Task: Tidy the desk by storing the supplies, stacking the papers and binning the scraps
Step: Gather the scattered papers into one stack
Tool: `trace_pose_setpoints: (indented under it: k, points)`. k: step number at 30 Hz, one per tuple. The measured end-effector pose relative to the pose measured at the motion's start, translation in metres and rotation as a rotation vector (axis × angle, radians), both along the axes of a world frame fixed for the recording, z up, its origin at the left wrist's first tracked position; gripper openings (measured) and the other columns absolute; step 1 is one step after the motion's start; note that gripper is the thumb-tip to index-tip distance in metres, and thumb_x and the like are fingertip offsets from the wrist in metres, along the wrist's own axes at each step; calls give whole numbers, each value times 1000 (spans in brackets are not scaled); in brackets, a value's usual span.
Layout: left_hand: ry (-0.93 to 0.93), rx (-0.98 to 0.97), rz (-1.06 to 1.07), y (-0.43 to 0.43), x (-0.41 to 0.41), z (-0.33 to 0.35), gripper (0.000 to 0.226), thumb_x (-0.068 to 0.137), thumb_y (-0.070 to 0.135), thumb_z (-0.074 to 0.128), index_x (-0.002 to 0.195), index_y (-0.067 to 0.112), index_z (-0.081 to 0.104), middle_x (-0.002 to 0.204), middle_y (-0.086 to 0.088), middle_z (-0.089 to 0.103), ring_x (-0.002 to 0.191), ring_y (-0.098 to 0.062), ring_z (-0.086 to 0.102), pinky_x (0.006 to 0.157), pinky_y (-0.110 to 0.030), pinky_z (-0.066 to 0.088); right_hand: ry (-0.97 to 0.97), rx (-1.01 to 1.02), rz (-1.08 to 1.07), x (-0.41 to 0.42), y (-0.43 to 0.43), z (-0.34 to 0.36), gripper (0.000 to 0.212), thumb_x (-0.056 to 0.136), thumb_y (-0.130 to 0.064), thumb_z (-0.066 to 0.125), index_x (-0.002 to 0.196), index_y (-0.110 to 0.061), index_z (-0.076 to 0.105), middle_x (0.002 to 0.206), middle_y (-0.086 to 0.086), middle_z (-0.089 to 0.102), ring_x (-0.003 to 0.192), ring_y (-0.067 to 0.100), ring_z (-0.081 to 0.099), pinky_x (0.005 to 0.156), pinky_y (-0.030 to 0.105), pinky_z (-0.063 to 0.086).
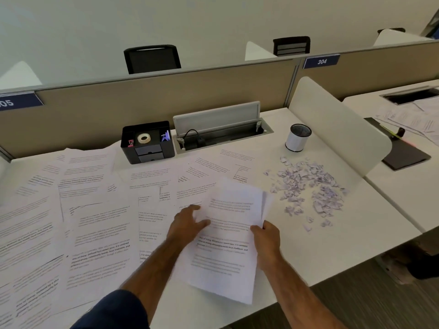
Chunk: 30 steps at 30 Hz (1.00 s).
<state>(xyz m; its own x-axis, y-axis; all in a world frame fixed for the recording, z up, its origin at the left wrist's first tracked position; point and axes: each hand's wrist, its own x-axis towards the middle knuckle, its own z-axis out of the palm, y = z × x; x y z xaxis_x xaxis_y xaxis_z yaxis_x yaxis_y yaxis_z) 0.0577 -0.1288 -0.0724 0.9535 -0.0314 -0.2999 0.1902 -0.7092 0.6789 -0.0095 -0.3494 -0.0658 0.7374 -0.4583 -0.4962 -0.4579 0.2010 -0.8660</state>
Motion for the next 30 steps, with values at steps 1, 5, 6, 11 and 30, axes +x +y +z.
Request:
trace_pose_setpoints:
  k: [1,5,6,11,30]
  points:
    - [14,-123,55,8,3,8,71,84,44,82,145,22,52,143,-4,61,122,-23,62,103,-37,49,-40,44,26,3,-5,7,16,88,3,56,89,-4,69,94,12,75,82,30,71,76,41,59]
    - [102,-531,31,37,0,52,54,91,35,76,141,24,59,123,2,76,108,-19,73,102,-50,55,-185,176,153,15,-11,42,19,92,0,60,104,-8,72,103,11,77,97,34,72,88,49,58]
    - [115,-590,-5,42,-3,62,43,93,32,73,134,22,65,120,1,77,106,-22,75,100,-54,56,-219,196,184,19,-9,52,19,92,0,60,106,-7,72,105,13,76,99,36,71,90,50,57]
    - [43,-790,30,57,-13,108,35,89,24,77,122,11,71,116,-11,77,104,-35,74,92,-58,59,-373,135,301,37,18,90,12,92,-7,66,101,-9,74,104,17,75,100,44,68,88,56,56]
    - [-244,-660,313,77,-32,92,21,98,22,69,109,39,69,103,7,76,97,-17,73,83,-35,64,-430,-128,502,64,77,76,26,95,-6,62,106,-30,64,99,-3,71,92,12,69,72,21,56]
